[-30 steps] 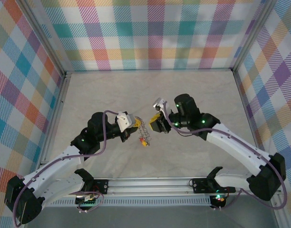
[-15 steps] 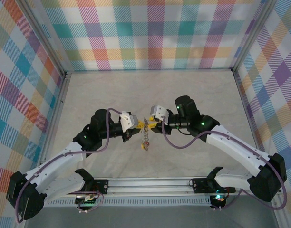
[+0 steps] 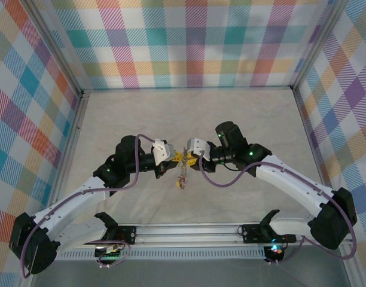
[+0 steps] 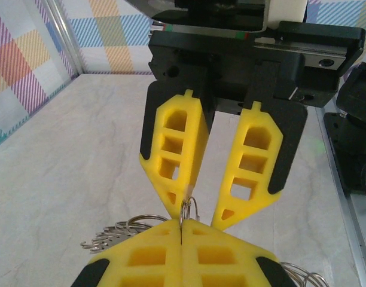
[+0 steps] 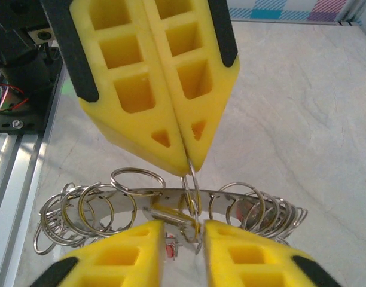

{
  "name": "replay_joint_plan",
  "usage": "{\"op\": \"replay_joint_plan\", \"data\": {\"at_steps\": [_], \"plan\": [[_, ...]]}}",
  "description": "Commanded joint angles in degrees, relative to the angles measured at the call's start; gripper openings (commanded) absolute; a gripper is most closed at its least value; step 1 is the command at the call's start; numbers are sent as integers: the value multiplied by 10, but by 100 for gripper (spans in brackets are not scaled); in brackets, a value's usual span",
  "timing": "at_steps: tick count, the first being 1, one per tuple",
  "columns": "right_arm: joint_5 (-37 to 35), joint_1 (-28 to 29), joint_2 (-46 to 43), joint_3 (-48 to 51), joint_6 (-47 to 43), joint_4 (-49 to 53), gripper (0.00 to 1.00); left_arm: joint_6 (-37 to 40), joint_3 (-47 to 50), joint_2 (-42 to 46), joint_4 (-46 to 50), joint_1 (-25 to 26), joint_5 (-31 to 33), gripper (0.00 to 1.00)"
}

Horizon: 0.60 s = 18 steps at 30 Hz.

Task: Put the keys on the keyring

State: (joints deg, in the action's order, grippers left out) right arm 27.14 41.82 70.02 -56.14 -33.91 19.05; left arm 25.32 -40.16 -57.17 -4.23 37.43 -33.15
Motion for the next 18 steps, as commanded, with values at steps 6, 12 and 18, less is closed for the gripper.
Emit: {"op": "replay_joint_plan", "data": {"at_steps": [6,12,18], "plan": [[-14,-24,-44,-12,-44,26,31,21,-38,-10,-11,7,-12,0],[20,-24,-29,-30,-43,30,30,17,-37,-17,-27,7,-18,0],[45,-24,0,-48,-24,30,20,13,-40,-15,-20,7,-26,0]]}}
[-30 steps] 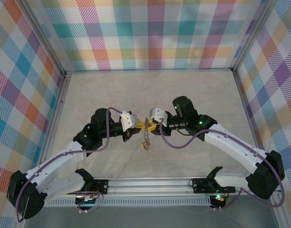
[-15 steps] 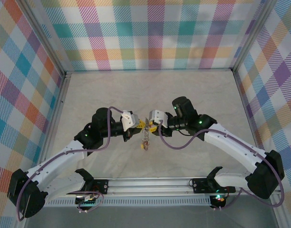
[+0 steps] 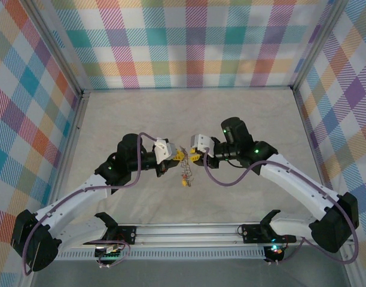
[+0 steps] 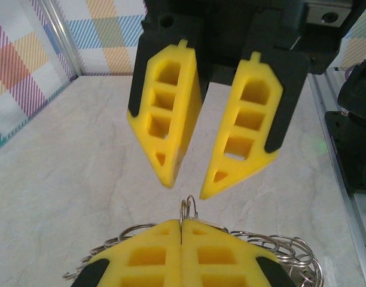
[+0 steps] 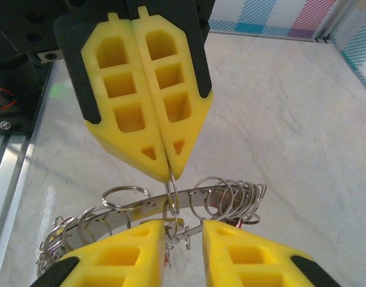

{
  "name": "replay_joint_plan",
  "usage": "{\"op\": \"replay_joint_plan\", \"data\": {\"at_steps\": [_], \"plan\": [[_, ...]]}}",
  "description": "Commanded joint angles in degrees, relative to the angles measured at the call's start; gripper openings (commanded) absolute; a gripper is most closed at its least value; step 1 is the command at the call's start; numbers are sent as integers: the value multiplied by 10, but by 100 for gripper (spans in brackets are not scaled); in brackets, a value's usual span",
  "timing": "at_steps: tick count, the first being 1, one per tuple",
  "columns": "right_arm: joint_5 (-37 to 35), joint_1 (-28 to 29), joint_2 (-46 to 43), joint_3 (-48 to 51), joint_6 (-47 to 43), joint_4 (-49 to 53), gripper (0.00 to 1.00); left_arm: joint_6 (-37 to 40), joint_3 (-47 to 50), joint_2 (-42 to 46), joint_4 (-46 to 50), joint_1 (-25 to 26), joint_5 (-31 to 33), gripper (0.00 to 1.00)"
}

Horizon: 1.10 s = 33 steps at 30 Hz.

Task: Put the keys on the keyring

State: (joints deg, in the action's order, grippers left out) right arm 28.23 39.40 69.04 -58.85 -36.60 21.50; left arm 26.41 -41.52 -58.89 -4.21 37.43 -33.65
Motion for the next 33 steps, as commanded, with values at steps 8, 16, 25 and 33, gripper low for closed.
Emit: {"op": "replay_joint_plan", "data": {"at_steps": [8,16,25,33], "plan": [[38,0,23,-16,11,6,1,-4,-18,13,-33,7,-18,0],[88,4,30,-10,27,-13,0,-22,-11,-1,-70,7,-22,0],[98,6,24,-2,43,-48,8,-42,4,-4,-103,11,-21,0],[105,6,15,6,50,-67,15,-55,15,-9,-121,13,-18,0]]}}
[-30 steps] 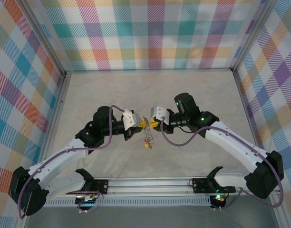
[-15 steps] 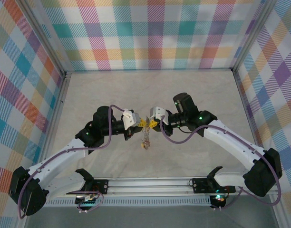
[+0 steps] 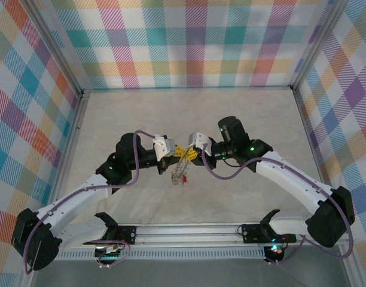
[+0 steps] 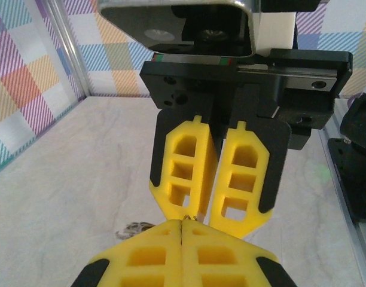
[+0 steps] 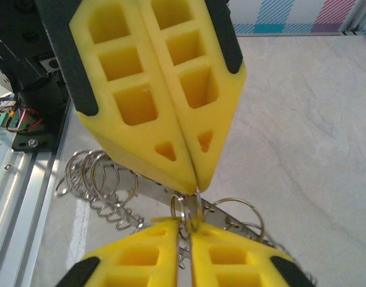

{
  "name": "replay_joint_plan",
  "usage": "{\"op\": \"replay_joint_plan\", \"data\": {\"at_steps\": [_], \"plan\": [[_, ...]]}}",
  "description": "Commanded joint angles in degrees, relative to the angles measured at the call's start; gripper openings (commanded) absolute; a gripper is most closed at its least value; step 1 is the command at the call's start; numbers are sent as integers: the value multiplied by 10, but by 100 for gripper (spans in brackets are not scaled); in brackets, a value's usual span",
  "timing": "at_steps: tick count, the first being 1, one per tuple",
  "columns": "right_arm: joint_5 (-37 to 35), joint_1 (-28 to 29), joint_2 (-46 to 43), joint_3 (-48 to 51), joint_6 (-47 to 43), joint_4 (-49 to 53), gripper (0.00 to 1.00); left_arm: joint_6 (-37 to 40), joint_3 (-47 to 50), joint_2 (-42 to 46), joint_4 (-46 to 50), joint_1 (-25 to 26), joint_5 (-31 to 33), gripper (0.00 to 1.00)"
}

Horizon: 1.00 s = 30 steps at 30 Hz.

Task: Put the keys on the keyring

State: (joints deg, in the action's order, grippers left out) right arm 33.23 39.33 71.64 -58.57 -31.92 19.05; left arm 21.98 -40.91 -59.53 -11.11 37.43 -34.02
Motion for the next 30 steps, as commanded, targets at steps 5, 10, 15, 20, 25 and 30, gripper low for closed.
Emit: {"op": "replay_joint_plan", "data": {"at_steps": [5,10,15,20,25,30], "plan": [[52,7,-19,14,9,-54,16,-15,10,-4,-46,12,-9,0],[52,6,-23,18,8,-56,17,-17,10,-8,-48,13,-13,0],[58,7,-21,15,11,-65,19,-23,13,-9,-53,13,-14,0],[65,7,-19,18,20,-84,20,-25,16,-5,-53,12,-11,0],[66,5,-22,28,44,-105,22,-28,18,-6,-58,13,-14,0],[84,-3,-28,35,65,-119,22,-34,25,-4,-72,13,-14,0]]}}
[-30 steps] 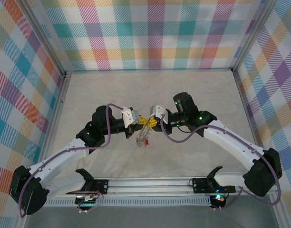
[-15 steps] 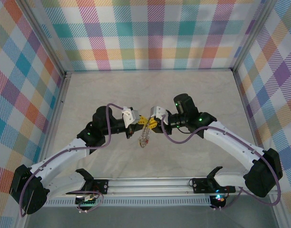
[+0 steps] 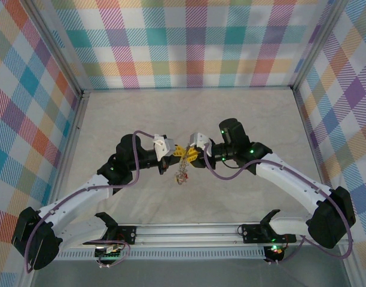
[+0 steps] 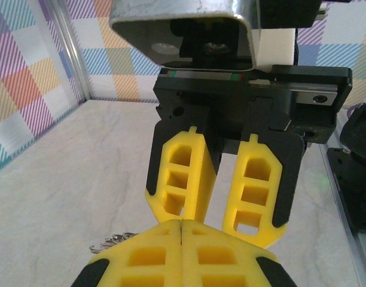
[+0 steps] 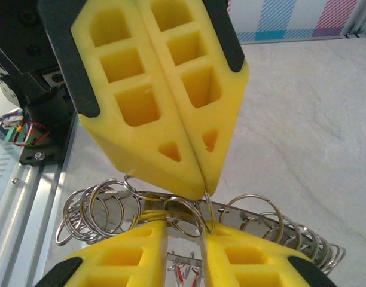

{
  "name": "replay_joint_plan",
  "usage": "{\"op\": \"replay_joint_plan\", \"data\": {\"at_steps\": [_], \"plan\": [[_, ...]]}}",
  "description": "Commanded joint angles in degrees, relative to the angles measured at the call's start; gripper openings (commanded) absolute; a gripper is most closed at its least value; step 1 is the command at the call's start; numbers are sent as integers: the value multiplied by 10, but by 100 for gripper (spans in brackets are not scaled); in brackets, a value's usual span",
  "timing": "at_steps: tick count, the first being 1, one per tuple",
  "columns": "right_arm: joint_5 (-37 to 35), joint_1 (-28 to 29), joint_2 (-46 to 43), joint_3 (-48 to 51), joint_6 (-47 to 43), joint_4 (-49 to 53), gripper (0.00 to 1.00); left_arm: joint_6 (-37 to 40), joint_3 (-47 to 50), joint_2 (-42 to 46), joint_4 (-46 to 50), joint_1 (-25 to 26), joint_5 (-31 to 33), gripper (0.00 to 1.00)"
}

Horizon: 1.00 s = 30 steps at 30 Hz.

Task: Put the keys on the keyring

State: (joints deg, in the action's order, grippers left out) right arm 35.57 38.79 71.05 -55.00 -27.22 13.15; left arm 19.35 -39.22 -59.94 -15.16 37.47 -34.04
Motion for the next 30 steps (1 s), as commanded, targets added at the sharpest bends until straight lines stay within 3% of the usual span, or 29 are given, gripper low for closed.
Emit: {"op": "replay_joint_plan", "data": {"at_steps": [1,13,22,30], "plan": [[68,0,-24,2,24,-63,21,-8,8,1,-30,13,-15,0],[118,-31,-36,25,58,-97,13,-8,-7,15,6,13,-41,0],[125,-31,-36,22,44,-83,14,-8,-16,3,5,13,-53,0],[111,-38,-51,35,29,-45,22,-16,-14,2,-7,13,-52,0]]}}
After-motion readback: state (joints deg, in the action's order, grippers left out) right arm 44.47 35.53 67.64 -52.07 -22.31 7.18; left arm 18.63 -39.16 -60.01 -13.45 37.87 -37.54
